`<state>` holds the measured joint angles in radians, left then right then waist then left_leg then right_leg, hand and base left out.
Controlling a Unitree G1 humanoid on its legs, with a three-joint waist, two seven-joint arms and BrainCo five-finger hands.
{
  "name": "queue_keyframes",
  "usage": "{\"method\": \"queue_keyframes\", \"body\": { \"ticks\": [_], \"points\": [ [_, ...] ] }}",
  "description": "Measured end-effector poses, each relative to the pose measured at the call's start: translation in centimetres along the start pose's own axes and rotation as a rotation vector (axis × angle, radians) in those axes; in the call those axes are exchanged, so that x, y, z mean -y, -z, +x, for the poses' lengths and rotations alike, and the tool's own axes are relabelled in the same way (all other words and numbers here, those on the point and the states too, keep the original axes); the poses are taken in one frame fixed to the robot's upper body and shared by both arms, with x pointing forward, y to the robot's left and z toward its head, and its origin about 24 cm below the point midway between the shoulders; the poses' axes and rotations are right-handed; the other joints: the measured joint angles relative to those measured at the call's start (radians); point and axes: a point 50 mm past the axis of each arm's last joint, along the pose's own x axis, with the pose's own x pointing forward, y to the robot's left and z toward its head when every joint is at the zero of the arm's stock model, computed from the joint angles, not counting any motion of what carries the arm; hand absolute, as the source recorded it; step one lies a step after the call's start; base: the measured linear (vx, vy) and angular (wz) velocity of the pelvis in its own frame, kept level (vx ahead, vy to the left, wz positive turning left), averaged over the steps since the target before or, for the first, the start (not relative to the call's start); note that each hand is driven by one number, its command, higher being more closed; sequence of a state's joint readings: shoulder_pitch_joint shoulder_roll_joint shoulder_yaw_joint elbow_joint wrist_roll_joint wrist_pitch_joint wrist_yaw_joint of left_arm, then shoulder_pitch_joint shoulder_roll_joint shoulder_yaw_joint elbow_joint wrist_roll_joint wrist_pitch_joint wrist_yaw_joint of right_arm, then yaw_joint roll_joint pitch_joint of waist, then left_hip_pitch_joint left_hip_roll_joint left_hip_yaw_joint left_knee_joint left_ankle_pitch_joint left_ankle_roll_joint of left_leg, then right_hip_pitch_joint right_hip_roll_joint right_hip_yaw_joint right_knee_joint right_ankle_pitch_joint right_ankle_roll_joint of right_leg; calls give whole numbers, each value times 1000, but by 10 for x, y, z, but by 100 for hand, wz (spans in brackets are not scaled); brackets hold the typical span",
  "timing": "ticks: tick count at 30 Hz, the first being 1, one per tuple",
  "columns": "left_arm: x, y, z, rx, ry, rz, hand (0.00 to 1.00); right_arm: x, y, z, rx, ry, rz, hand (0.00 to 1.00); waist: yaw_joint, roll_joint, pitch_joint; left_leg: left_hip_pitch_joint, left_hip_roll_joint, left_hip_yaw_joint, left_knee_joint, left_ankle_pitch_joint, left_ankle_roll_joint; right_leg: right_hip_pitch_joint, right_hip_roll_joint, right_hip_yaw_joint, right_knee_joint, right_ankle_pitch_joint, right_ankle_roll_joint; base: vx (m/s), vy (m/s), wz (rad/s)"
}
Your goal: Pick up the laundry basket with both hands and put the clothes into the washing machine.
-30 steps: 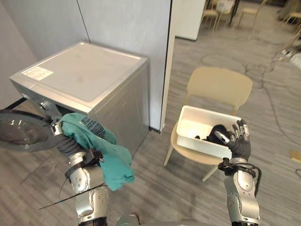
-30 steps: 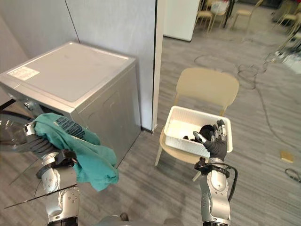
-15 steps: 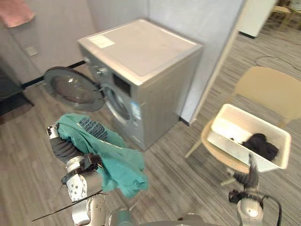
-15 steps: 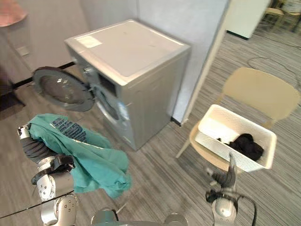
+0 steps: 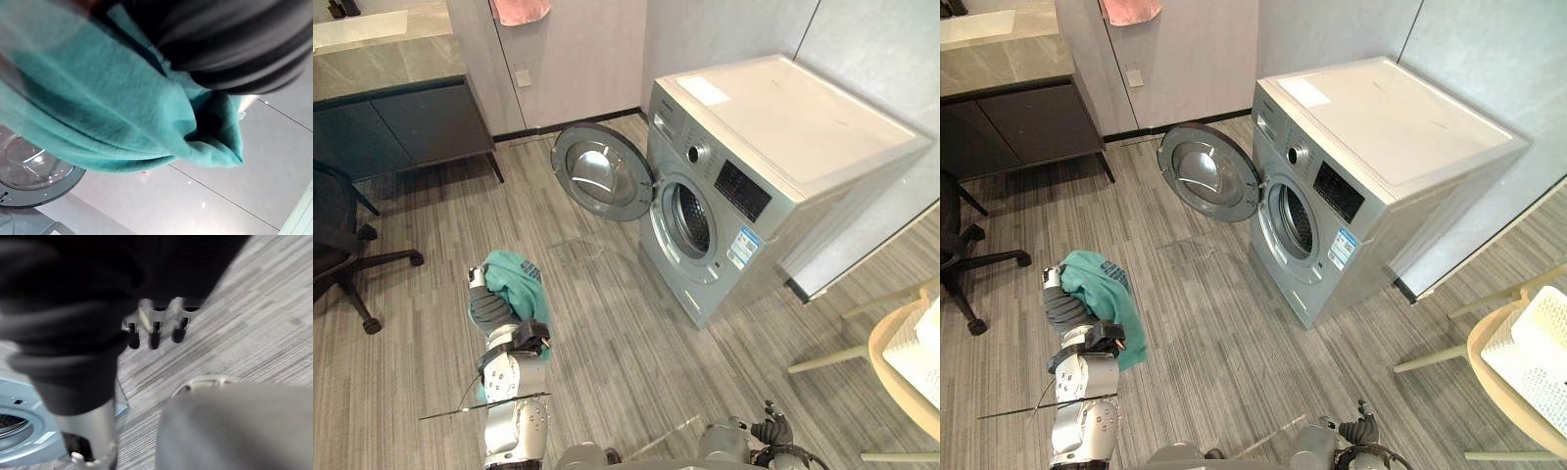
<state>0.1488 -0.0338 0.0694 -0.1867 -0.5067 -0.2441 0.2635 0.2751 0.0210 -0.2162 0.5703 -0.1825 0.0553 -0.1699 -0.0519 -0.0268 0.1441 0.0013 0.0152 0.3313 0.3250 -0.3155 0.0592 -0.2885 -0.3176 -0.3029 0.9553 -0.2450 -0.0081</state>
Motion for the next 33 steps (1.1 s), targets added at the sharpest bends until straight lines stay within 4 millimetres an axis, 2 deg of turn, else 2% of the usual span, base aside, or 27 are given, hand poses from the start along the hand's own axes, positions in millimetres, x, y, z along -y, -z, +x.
{"method": "queue_keyframes", "body": {
  "ticks": [2,3,5,6,8,9,10,11,12,14,16,18,19,21,22,23,24,25,26,27,28,29,31,33],
  "points": [
    [8,3,-1,-14,33,-9,100,0,0,-2,7,1,23,0,-16,1,2,51,-28,-18,-55,4,-3,-39,62,-70,-101,-28,19,293,154,41],
    [10,4,0,-15,39,-13,100,0,-1,-2,11,3,29,0,-20,2,3,68,-37,-27,-70,4,-4,-52,78,-93,-142,-28,20,387,139,48],
    [20,1,5,5,65,-37,100,2,-1,-4,20,9,36,0,-28,10,5,141,-51,-55,-127,-2,-16,-95,136,-184,-304,-12,5,533,114,46],
    [22,0,7,13,74,-40,100,2,0,-5,17,9,35,0,-30,10,5,156,-52,-59,-135,-6,-22,-104,149,-199,-338,-2,-9,476,66,51],
    [28,-2,10,24,91,-52,100,-1,9,-9,-7,-7,22,0,-47,-6,-3,210,-53,-59,-110,-36,-72,-89,196,-215,-448,63,-83,599,-5,74],
    [33,7,8,-9,96,-67,100,4,14,-10,-24,4,50,0,-76,10,-3,192,-3,-49,63,-60,-85,-24,207,-233,-442,78,-158,756,-42,81],
    [35,9,7,-19,94,-77,100,7,14,-9,-23,10,54,0,-76,24,3,155,35,-28,191,-50,-86,11,218,-242,-455,60,-155,739,-51,55],
    [35,10,7,-24,97,-74,100,13,13,-8,-20,26,59,0,-66,53,17,69,131,9,484,43,-78,81,267,-236,-488,33,-156,585,-33,-41],
    [32,10,7,-24,89,-71,100,14,14,-8,-23,23,66,0,-34,71,13,-12,229,14,714,208,-75,142,317,-194,-516,13,-158,592,-7,-82],
    [30,10,7,-23,82,-69,100,13,15,-9,-26,16,70,0,-7,73,11,-99,307,-8,911,204,-75,225,354,-128,-549,3,-162,513,38,-109],
    [28,11,5,-32,77,-63,100,6,13,-10,-20,-7,65,0,0,52,5,-167,317,-14,924,180,-54,284,351,-48,-598,6,-156,475,89,-114],
    [22,13,1,-44,63,-47,100,-2,8,-9,-3,-40,50,0,25,36,-3,-215,305,-35,758,102,-52,350,338,117,-678,34,-116,459,182,-184],
    [19,13,0,-46,58,-40,100,-4,5,-8,5,-45,52,0,31,36,-3,-220,296,-58,693,84,-50,360,334,152,-688,37,-111,375,268,-202],
    [12,15,-3,-65,45,-21,100,-11,-3,-6,30,-68,45,0,44,58,-16,-219,257,-211,385,48,-99,365,329,281,-676,42,-96,332,362,-196],
    [11,16,-4,-70,49,-19,100,-13,-3,-7,30,-77,41,0,43,64,-20,-218,243,-252,307,57,-107,365,325,298,-669,38,-72,364,503,-164],
    [11,19,-5,-82,54,-17,100,-16,-2,-9,30,-88,36,0,44,94,-40,-194,233,-296,125,207,-111,353,325,321,-649,13,-5,235,344,-120],
    [12,20,-6,-88,64,-15,100,-15,-2,-8,34,-90,25,0,44,99,-42,-187,236,-315,115,193,-186,347,327,345,-645,-10,25,254,410,-140],
    [7,24,-6,-101,53,-4,100,-21,-1,-7,24,-117,15,0,39,73,-53,-162,221,-297,110,129,-197,334,296,387,-644,-30,57,162,348,-122],
    [3,32,-7,-138,44,7,100,-29,4,-10,7,-150,6,0,39,49,-60,-158,209,-237,107,119,-180,309,260,391,-644,-12,86,175,395,-113],
    [1,35,-9,-156,40,13,100,-33,5,-11,3,-167,-8,0,43,32,-66,-150,211,-203,99,114,-171,292,244,362,-643,0,98,124,332,-125],
    [-5,39,-14,-186,31,23,100,-40,7,-12,-3,-191,-27,0,59,5,-64,-113,213,-132,70,111,-166,276,205,268,-643,24,111,46,198,-149],
    [-10,48,-20,-236,34,35,100,-42,10,-13,-17,-200,-31,0,75,-8,-68,-75,214,-70,39,110,-164,262,166,143,-644,43,104,34,167,-146],
    [-8,62,-30,-321,73,42,100,-42,13,-13,-26,-214,-38,0,68,-7,-69,-46,214,-17,13,107,-161,260,120,5,-644,55,91,-10,74,-91],
    [6,78,-41,-410,173,30,100,-41,12,-12,-15,-223,-41,0,63,-6,-70,-50,214,-4,3,107,-164,230,110,-3,-640,55,95,-13,-6,-38]
  ]
}}
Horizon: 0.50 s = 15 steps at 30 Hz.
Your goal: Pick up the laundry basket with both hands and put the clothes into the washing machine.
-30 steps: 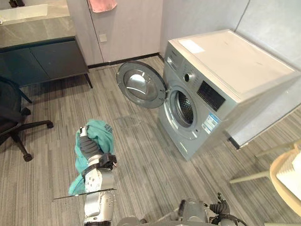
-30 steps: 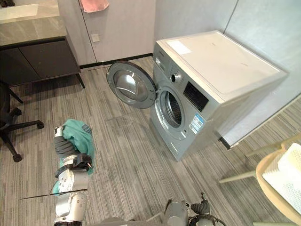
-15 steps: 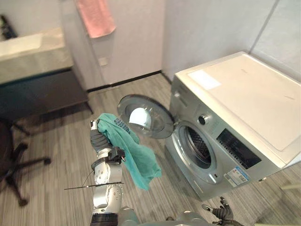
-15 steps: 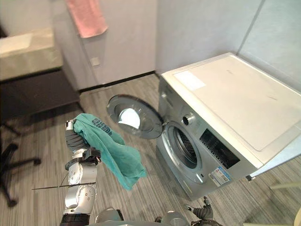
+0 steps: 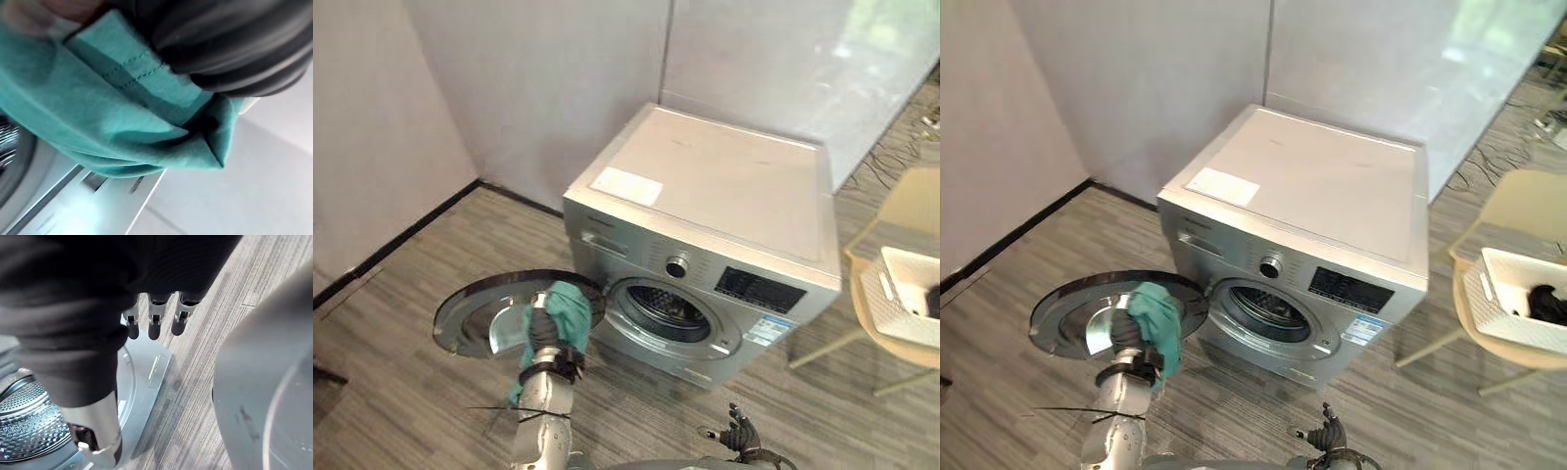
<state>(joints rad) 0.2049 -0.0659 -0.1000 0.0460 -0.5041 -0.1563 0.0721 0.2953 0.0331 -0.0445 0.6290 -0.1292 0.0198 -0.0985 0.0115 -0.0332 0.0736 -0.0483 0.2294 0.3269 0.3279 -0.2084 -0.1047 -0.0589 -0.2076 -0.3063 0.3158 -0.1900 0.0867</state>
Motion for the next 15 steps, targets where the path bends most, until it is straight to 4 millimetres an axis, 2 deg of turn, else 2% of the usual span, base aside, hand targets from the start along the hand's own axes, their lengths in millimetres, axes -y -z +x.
{"method": "queue_keyframes", "body": {
  "ticks": [3,4,5,6,7,8,9,11,12,13,14,15],
  "points": [
    [17,40,-7,-204,119,-3,100,15,0,11,-32,21,-21,0,-3,29,-10,-9,24,31,-11,9,-11,-87,-2,33,104,-28,-6,11,-111,-28],
    [18,43,-8,-220,125,-4,100,17,-1,12,-33,26,-18,0,-4,34,-6,-9,30,35,-10,10,-14,-111,-10,32,153,-48,-17,6,-171,-21],
    [16,46,-8,-237,118,-3,100,18,-3,15,-37,31,-13,0,-9,33,-5,-7,39,34,-7,15,-26,-148,-57,29,221,-64,-12,20,-240,-9],
    [13,47,-7,-251,105,-14,100,18,-4,17,-40,29,-37,0,-10,28,-7,-8,59,33,8,9,-55,-168,-106,25,233,-62,-9,29,-279,-7],
    [11,46,-7,-251,101,-16,100,17,-4,17,-43,21,-59,0,-9,20,-11,-9,73,32,21,4,-76,-171,-124,20,208,-45,-11,82,-397,-14],
    [9,47,-6,-260,91,-23,100,18,-6,20,-46,15,-85,0,-4,12,-11,-6,117,17,36,3,-112,-166,-100,-2,210,-38,52,94,-434,-20],
    [12,48,-7,-266,99,-37,100,21,-7,21,-43,20,-111,0,4,35,-18,6,160,9,2,32,-134,-174,-50,-15,224,-63,28,121,-428,-19],
    [17,45,-5,-250,113,-62,100,26,-11,23,-33,25,-140,0,2,34,-15,12,193,13,-36,73,-144,-203,-20,-22,283,-102,-2,120,-356,-13],
    [18,42,-4,-236,108,-77,100,23,-13,24,-26,16,-159,0,1,32,-12,15,218,11,-41,86,-139,-216,4,-26,311,-124,-18,136,-508,-24],
    [17,37,-2,-215,99,-108,100,22,-17,25,-15,3,-189,0,-2,37,0,19,261,2,-21,102,-114,-210,47,-35,328,-144,-46,111,-507,-35],
    [17,35,-1,-204,87,-118,100,19,-18,26,-10,-11,-214,0,0,23,15,8,306,-20,23,124,-54,-191,89,-47,320,-153,-65,115,-504,-29],
    [16,33,0,-196,76,-120,100,17,-20,26,-5,-16,-222,0,0,20,25,-1,324,-34,54,139,-15,-172,107,-46,308,-154,-74,93,-385,-12]
  ]
}}
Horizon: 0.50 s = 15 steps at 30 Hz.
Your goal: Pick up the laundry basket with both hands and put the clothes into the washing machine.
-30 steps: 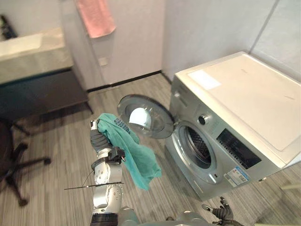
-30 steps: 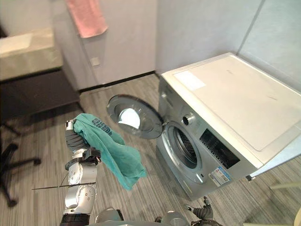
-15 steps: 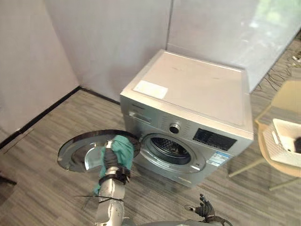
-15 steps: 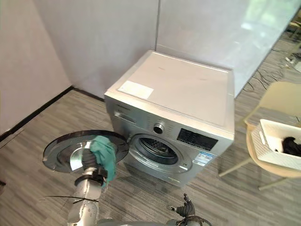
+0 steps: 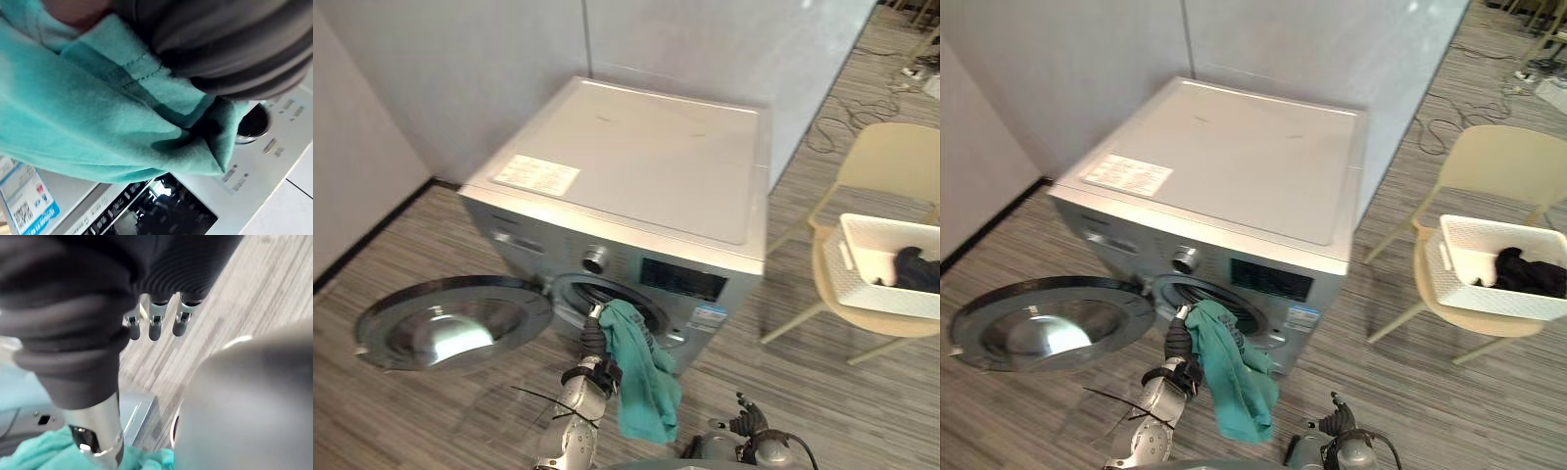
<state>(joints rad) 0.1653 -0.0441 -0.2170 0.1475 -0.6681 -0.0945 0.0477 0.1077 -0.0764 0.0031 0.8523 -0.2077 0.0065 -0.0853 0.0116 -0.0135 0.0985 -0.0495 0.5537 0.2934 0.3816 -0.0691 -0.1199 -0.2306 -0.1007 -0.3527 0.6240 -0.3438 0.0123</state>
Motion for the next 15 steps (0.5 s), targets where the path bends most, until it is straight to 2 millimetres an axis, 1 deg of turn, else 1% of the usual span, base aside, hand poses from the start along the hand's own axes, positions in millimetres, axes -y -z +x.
{"method": "queue_keyframes", "body": {
  "ticks": [1,2,3,4,5,6,7,8,9,10,11,12,13,14,15],
  "points": [
    [-4,-5,0,20,-22,1,100,-2,-3,1,7,-5,-13,0,-2,-22,33,-42,30,-35,90,14,56,46,31,-11,-42,3,-23,87,-326,6],
    [-3,-10,1,37,-27,-10,100,-3,-8,2,20,-9,-27,0,-1,-33,68,-93,38,-77,212,-35,62,93,50,-27,-93,17,-46,69,-276,14],
    [-2,-13,2,49,-26,-18,100,-1,-10,3,25,-4,-38,0,-2,-42,86,-121,30,-82,258,-62,44,110,54,-36,-112,23,-55,23,-189,32],
    [1,-20,6,73,-25,-27,100,-1,-11,5,24,2,-47,0,-3,-67,113,-182,-9,-81,299,-99,11,121,51,-53,-143,32,-63,-13,-115,48],
    [6,-31,10,112,-13,-24,100,0,-15,7,28,12,-51,0,1,-81,142,-237,-54,-73,284,-111,14,119,48,-68,-168,46,-64,-30,-90,47],
    [7,-36,12,133,-5,-24,100,1,-18,8,31,23,-51,0,4,-87,159,-258,-76,-66,264,-111,15,113,46,-73,-178,54,-64,-49,-19,27],
    [8,-46,15,172,-1,-27,100,2,-21,9,33,29,-57,0,7,-91,178,-286,-111,-62,220,-108,19,94,44,-74,-181,61,-61,-58,43,0],
    [6,-57,16,224,-20,-36,100,4,-26,11,43,38,-58,0,9,-84,191,-304,-144,-61,147,-97,19,54,45,-71,-164,63,-56,-52,107,-43],
    [1,-72,18,284,-52,-35,100,0,-36,12,71,46,-49,0,29,-103,223,-311,-161,-50,134,-66,-11,5,29,-38,-121,59,-43,-33,109,-45],
    [0,-75,18,295,-58,-36,100,0,-40,12,84,49,-37,0,29,-105,234,-314,-164,-47,139,-68,-8,-1,24,-35,-116,60,-40,-30,109,-31],
    [3,-86,20,337,-50,-56,100,-1,-56,12,141,55,-16,0,24,-99,278,-349,-171,-59,178,-78,8,-25,7,-47,-90,64,-32,-75,116,6],
    [12,-96,20,381,-24,-70,100,-2,-74,12,200,62,-3,0,21,-91,314,-399,-174,-61,218,-87,22,-78,-10,-49,-60,63,-27,-114,132,2],
    [16,-100,20,404,-12,-76,100,-3,-83,12,230,63,0,0,25,-88,320,-431,-175,-59,231,-93,31,-111,-15,-45,-50,64,-24,-152,150,-26],
    [22,-110,20,449,6,-96,100,-10,-107,9,309,58,17,0,34,-84,326,-500,-170,-43,253,-101,38,-187,-18,-31,-41,67,-12,-138,140,-46],
    [26,-119,21,493,12,-117,100,-22,-135,0,418,37,35,0,35,-79,344,-557,-163,-35,277,-107,48,-247,-24,-22,-23,73,-4,-100,135,-50]
  ]
}}
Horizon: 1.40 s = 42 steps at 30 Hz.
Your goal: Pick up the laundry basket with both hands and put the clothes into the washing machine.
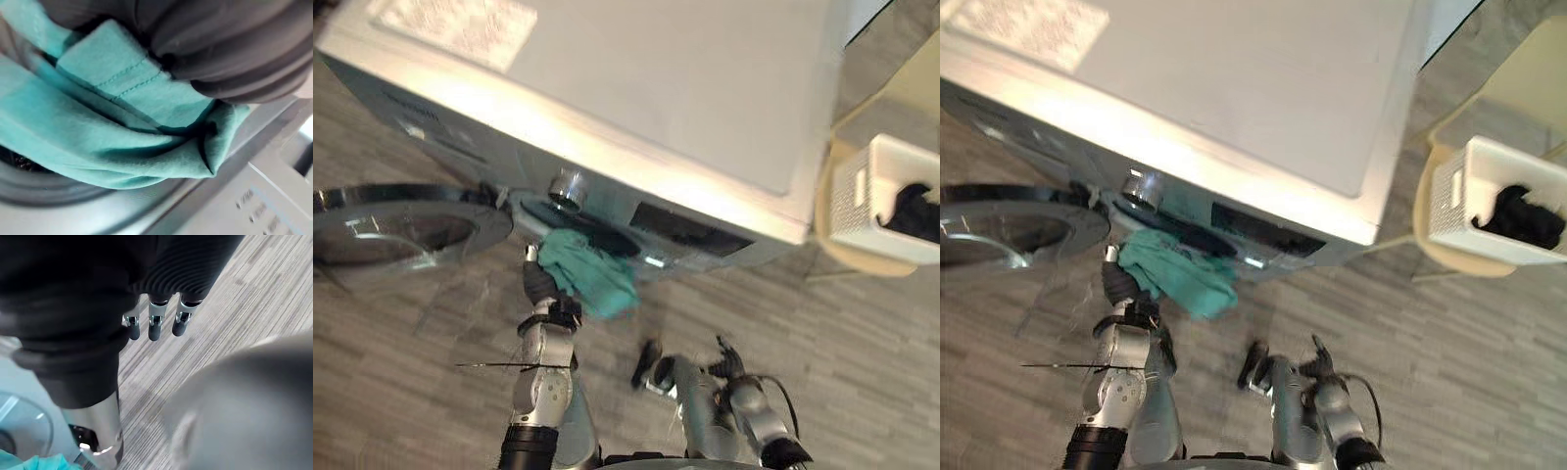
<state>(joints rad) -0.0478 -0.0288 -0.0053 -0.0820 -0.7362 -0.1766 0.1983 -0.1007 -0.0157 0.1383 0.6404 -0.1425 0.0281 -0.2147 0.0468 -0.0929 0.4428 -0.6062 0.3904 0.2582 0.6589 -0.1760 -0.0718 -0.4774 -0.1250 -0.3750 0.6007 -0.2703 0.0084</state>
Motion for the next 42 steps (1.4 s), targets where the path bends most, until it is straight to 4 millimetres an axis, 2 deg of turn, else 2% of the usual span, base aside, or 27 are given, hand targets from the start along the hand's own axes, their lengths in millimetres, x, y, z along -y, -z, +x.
{"method": "queue_keyframes", "body": {
  "ticks": [1,2,3,5,6,8,11,13,14,15,17,20,22,23,26,27,29,30,34,36,39,42],
  "points": [
    [2,-2,2,16,0,-9,100,-6,-13,-1,52,-15,17,0,0,1,9,-27,10,7,22,-7,7,-30,-1,7,16,1,0,-75,124,-52],
    [7,-5,7,35,10,-20,100,-21,-37,-6,152,-65,28,0,1,1,23,-76,24,9,67,-27,11,-87,-3,23,58,-1,1,-65,103,-41],
    [12,-7,10,42,19,-25,100,-28,-47,-9,195,-90,29,0,0,1,31,-99,31,10,91,-36,14,-113,-8,23,81,-4,2,-71,99,-42],
    [38,-12,22,78,86,-76,100,-41,-71,-19,307,-132,63,0,-2,5,49,-200,47,8,182,-71,28,-225,-33,32,179,-29,0,-49,75,-25],
    [47,-14,26,90,111,-90,100,-41,-75,-21,328,-134,66,0,-2,5,61,-221,49,3,204,-78,29,-245,-40,37,206,-34,-2,-61,61,-10],
    [86,-25,39,138,213,-129,100,-36,-87,-29,393,-120,106,0,-11,6,71,-352,52,-29,307,-111,41,-370,-75,37,332,-72,1,-67,22,2],
    [119,-44,51,219,275,-154,100,-31,-94,-36,437,-109,143,0,-28,6,74,-513,62,-70,442,-146,53,-521,-107,46,481,-114,-7,-73,-16,1],
    [131,-57,57,269,277,-173,100,-26,-97,-42,470,-97,194,0,-35,6,74,-593,64,-78,498,-160,60,-604,-124,60,549,-133,-8,-88,-28,-1],
    [134,-62,59,285,276,-178,100,-25,-97,-44,480,-95,205,0,-36,6,74,-617,64,-82,514,-163,61,-629,-126,67,567,-136,-9,-111,-40,-6],
    [136,-75,64,335,263,-189,100,-23,-98,-49,498,-95,247,0,-44,6,74,-677,65,-93,545,-166,63,-685,-131,73,601,-145,-16,-91,-34,-3],
    [138,-88,67,384,254,-195,100,-20,-96,-53,504,-91,289,0,-63,6,74,-734,66,-98,565,-171,60,-740,-139,75,625,-149,-17,-71,-40,1],
    [137,-106,72,448,221,-208,100,-14,-90,-57,493,-112,474,0,-64,6,74,-786,83,-101,598,-172,63,-792,-136,81,651,-146,-22,-52,-34,-14],
    [143,-126,78,521,215,-218,100,-6,-92,-62,525,-140,653,0,-67,5,73,-828,94,-103,617,-175,68,-839,-129,89,665,-143,-27,-38,-21,-22],
    [149,-142,82,567,222,-219,100,-2,-97,-65,559,-157,727,0,-72,5,73,-858,101,-107,628,-176,70,-866,-123,89,669,-140,-31,-35,-14,-21],
    [171,-170,90,623,270,-215,100,7,-107,-70,629,-187,880,0,-88,0,70,-911,117,-119,665,-176,83,-913,-120,91,697,-134,-42,-18,-16,-18],
    [176,-175,89,635,289,-211,100,9,-108,-71,644,-191,894,0,-91,-1,69,-917,117,-121,668,-177,83,-918,-119,91,699,-133,-43,-21,-22,-10],
    [211,-191,81,681,417,-168,100,14,-112,-75,684,-184,921,0,-93,-3,68,-941,118,-117,667,-179,79,-945,-119,93,699,-127,-45,-34,-22,-4],
    [221,-195,78,692,453,-154,100,14,-112,-75,686,-184,919,0,-94,-3,68,-945,119,-116,667,-179,78,-950,-119,93,698,-126,-43,-30,-19,-5],
    [288,-217,45,775,706,-90,100,13,-113,-75,688,-197,902,0,-105,-3,68,-956,132,-104,666,-178,81,-965,-114,96,685,-106,-46,-13,-10,-8],
    [287,-224,51,802,693,-20,100,13,-115,-75,698,-207,899,0,-113,-7,65,-956,132,-93,656,-169,95,-971,-111,100,671,-95,-42,-5,0,-4],
    [304,-234,42,850,745,50,100,14,-120,-74,718,-213,896,0,-111,-10,64,-954,131,-58,615,-144,117,-985,-104,110,621,-53,-38,-46,-6,-7],
    [305,-242,41,886,729,74,100,15,-121,-75,727,-226,892,0,-111,-11,65,-940,134,-22,598,-141,122,-992,-95,133,584,-19,-25,-72,32,-15]
  ]
}}
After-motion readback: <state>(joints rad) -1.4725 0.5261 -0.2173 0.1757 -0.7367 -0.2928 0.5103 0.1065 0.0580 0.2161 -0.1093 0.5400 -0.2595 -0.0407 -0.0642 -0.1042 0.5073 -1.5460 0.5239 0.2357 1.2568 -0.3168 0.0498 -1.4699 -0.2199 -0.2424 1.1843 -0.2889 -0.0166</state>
